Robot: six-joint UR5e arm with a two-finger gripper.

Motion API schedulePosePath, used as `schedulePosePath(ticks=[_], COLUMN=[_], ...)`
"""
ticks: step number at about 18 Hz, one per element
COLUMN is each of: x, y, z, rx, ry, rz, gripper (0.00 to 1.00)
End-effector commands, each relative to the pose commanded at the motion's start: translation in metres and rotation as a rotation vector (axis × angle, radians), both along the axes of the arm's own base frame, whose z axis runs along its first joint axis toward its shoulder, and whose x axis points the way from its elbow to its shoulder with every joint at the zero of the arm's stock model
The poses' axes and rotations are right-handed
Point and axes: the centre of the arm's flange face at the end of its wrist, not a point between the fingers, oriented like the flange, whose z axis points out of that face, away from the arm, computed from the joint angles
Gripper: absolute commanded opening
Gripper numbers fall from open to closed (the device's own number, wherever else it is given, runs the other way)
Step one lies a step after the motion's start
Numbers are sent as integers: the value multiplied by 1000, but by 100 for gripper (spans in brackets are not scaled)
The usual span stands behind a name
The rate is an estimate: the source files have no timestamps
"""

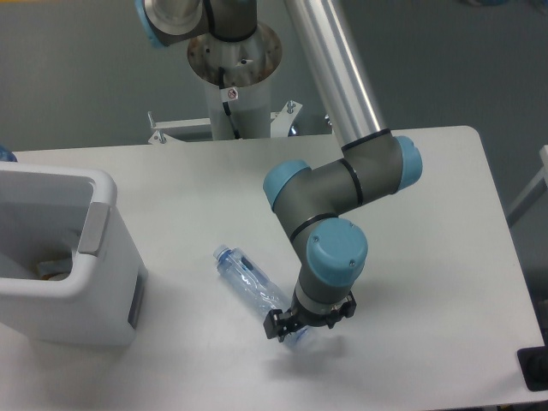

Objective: Place the trash in the trash can
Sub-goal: 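Grasp the bottle end and tilt the bottle upright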

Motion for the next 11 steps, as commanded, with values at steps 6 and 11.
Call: schedulePosePath(ticks=[6, 11], x=[5, 11], y=[1, 0], z=[-17, -28], rx=[-63, -90], ry=[1, -4], rz=[-8, 2], gripper=[100, 80])
